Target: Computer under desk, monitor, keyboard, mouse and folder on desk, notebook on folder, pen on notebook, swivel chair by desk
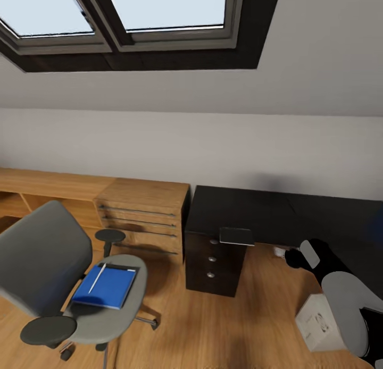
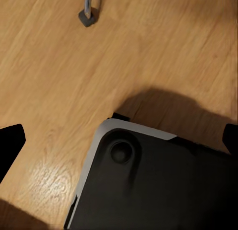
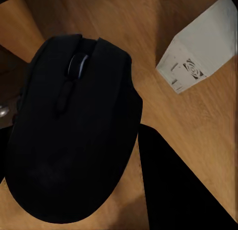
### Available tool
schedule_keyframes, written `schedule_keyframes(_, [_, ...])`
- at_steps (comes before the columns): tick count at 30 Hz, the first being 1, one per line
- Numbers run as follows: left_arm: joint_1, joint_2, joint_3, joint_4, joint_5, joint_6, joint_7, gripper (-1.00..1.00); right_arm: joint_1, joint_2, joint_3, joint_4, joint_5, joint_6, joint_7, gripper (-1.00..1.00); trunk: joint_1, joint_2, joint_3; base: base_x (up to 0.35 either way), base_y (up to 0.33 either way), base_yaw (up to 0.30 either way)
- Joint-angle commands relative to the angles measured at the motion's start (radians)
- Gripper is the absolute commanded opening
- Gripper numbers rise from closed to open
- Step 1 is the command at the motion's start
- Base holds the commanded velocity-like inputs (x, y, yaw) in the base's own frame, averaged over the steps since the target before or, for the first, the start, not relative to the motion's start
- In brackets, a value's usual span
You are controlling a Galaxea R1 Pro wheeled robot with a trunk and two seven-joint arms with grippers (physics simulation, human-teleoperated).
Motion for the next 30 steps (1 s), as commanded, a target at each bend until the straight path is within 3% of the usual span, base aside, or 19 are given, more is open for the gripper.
schedule_keyframes(1, [0.000, -0.004, 0.009, -0.003, -0.002, 0.000, -0.008, 1.00, -0.001, 0.000, -0.001, -0.001, -0.014, 0.001, -0.011, -1.00, 0.000, -0.002, -0.002, -0.018, 0.000, -0.244])
schedule_keyframes(8, [0.000, -0.038, 0.006, -0.005, -0.004, -0.003, -0.009, 1.00, -0.001, -0.003, -0.002, -0.002, -0.013, -0.001, -0.012, -1.00, 0.000, -0.002, -0.005, -0.005, 0.000, -0.247])
schedule_keyframes(17, [0.000, -0.051, 0.000, -0.069, -0.005, -0.005, -0.011, 1.00, -0.001, -0.004, -0.002, -0.002, -0.014, -0.002, -0.010, -1.00, 0.000, -0.002, -0.008, 0.000, 0.000, -0.249])
schedule_keyframes(20, [0.000, -0.067, -0.029, -0.098, -0.006, -0.005, -0.013, 1.00, -0.001, -0.004, -0.002, -0.002, -0.013, -0.002, -0.012, -1.00, 0.000, -0.002, -0.009, 0.000, 0.000, -0.249])
schedule_keyframes(21, [0.000, -0.073, -0.051, -0.112, -0.006, -0.005, -0.013, 1.00, -0.001, -0.004, -0.002, -0.002, -0.013, -0.002, -0.012, -1.00, 0.000, -0.002, -0.009, 0.000, 0.000, -0.249])
schedule_keyframes(22, [0.000, -0.079, -0.098, -0.139, -0.005, -0.005, -0.012, 1.00, -0.001, -0.003, -0.002, -0.002, -0.013, -0.002, -0.012, -1.00, 0.000, -0.002, -0.009, 0.000, 0.000, -0.249])
schedule_keyframes(24, [0.000, -0.083, -0.132, -0.171, -0.005, -0.004, -0.010, 1.00, -0.001, -0.001, -0.002, -0.001, -0.013, -0.002, -0.013, -1.00, 0.000, -0.002, -0.010, 0.000, 0.000, -0.248])
schedule_keyframes(30, [0.000, -0.088, -0.156, -0.241, -0.005, 0.005, -0.003, 1.00, -0.001, -0.002, -0.003, -0.001, -0.013, -0.002, -0.013, -1.00, 0.000, -0.002, -0.012, 0.000, 0.000, -0.246])
